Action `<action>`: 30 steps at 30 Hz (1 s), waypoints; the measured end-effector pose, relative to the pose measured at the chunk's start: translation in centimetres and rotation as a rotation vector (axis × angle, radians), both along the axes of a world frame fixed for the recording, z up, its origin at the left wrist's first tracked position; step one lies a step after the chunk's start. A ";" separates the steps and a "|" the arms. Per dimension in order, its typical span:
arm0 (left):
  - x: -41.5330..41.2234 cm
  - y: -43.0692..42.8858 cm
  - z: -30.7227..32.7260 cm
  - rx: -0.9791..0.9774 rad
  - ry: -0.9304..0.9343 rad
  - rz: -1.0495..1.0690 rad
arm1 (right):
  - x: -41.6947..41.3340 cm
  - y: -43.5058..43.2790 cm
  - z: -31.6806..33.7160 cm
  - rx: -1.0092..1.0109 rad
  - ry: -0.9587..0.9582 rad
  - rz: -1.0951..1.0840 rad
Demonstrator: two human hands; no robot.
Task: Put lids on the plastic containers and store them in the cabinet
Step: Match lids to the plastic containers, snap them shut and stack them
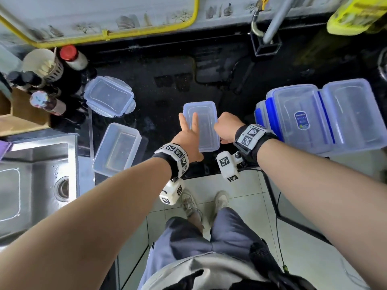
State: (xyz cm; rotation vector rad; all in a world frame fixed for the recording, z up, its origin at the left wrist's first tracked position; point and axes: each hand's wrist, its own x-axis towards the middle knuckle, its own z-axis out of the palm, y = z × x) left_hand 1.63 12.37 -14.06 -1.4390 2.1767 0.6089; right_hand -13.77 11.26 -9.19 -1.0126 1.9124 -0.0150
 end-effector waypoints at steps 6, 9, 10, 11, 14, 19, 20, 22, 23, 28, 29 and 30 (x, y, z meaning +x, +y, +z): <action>-3.0 1.6 1.1 0.077 0.054 0.033 | -3.1 2.6 1.2 0.012 0.125 0.057; -4.3 2.9 1.7 0.159 0.120 0.099 | -4.4 2.9 1.6 -0.020 0.225 0.029; -4.7 3.7 1.8 0.175 0.146 0.123 | -5.1 3.3 1.8 -0.037 0.230 0.018; -4.9 4.3 1.9 0.195 0.173 0.141 | -5.5 3.5 2.1 -0.056 0.221 0.007; -4.4 5.2 2.8 0.224 0.267 0.249 | -6.3 3.7 2.4 -0.102 0.164 0.021; 1.3 4.6 5.5 0.037 0.240 0.405 | -3.5 3.5 3.7 -0.155 0.051 0.175; 3.1 4.4 6.2 -0.005 0.232 0.451 | -2.1 3.5 4.1 -0.162 0.005 0.204; 6.3 3.8 7.3 -0.063 0.225 0.530 | 0.4 3.3 4.6 -0.100 -0.126 0.274; 7.8 3.6 7.7 -0.081 0.212 0.566 | 1.7 3.3 4.7 -0.047 -0.180 0.289; 16.3 1.9 9.0 -0.155 0.175 0.727 | 9.0 2.2 5.3 0.100 -0.435 0.163; 17.9 1.5 9.0 -0.175 0.166 0.746 | 10.3 1.7 5.4 0.099 -0.442 0.189; 19.3 0.9 9.1 -0.188 0.159 0.760 | 11.7 1.1 5.3 0.093 -0.449 0.204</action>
